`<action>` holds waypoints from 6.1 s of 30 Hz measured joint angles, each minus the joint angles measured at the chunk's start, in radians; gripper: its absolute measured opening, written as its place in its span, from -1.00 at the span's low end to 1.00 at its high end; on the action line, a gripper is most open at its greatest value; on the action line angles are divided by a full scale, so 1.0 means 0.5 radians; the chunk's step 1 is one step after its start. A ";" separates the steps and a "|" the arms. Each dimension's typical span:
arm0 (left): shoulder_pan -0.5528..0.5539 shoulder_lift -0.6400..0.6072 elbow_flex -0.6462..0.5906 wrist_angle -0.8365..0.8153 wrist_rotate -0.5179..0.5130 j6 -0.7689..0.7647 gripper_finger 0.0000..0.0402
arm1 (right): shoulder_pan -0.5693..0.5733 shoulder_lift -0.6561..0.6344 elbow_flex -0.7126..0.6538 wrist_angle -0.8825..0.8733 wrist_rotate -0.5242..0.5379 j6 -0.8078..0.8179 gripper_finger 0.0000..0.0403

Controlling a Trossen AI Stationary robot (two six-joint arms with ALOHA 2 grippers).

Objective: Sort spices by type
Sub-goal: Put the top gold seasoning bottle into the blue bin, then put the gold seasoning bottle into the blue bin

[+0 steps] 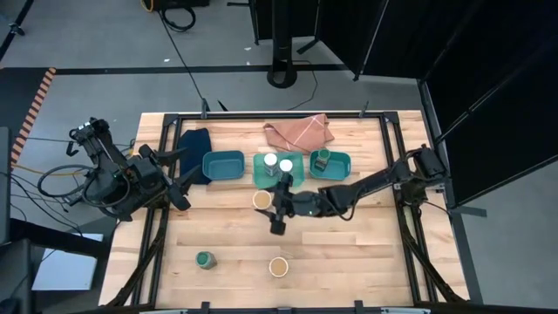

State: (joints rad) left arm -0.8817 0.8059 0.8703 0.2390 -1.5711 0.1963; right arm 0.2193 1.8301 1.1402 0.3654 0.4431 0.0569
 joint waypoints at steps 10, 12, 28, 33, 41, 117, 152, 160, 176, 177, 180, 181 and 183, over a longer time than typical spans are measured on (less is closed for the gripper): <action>0.000 0.000 0.000 0.000 0.000 0.000 0.53 | -0.252 0.001 0.141 0.013 -0.182 -0.184 0.42; 0.000 0.000 0.000 0.000 0.000 0.000 0.53 | -0.306 0.002 0.151 0.024 -0.221 -0.212 0.42; 0.001 0.000 0.000 -0.017 0.000 0.003 0.53 | -0.507 0.496 0.826 -0.066 -0.416 -0.323 0.42; 0.000 0.000 0.000 -0.029 0.000 0.005 0.53 | -0.594 0.527 0.889 -0.117 -0.444 -0.308 0.42; 0.001 -0.002 0.000 -0.060 0.000 0.002 0.53 | -0.688 0.636 0.887 0.056 -0.620 -0.166 0.42; 0.000 -0.002 0.000 -0.103 0.000 -0.015 0.53 | -0.827 1.543 1.842 -0.138 -1.045 -0.055 0.49; 0.001 -0.002 0.000 -0.104 0.000 -0.015 0.53 | -0.826 1.536 1.845 -0.147 -1.118 -0.102 0.71; 0.000 -0.002 0.000 -0.104 0.000 -0.015 0.53 | -0.827 1.536 1.845 -0.074 -1.131 -0.104 0.73; 0.000 -0.003 0.000 -0.103 0.000 -0.014 0.53 | -0.845 1.537 2.275 -0.380 -1.041 -0.242 0.75; 0.001 -0.003 0.000 -0.103 0.000 -0.015 0.53 | -0.847 1.537 2.323 -0.437 -1.040 -0.269 0.75; 0.001 -0.003 0.000 -0.103 0.000 -0.013 0.53 | -0.858 1.533 2.437 -0.568 -1.036 -0.310 0.75; 0.000 -0.003 0.000 -0.103 0.000 -0.009 0.53 | -0.861 1.502 2.423 -0.569 -1.037 -0.314 0.75; 0.000 -0.005 0.000 -0.102 0.001 0.000 0.53 | -0.866 1.451 2.405 -0.643 -1.036 -0.316 0.75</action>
State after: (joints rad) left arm -0.8817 0.8036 0.8703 0.1878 -1.5708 0.1964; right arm -0.2136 2.5556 2.3428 0.0439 -0.0751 -0.1009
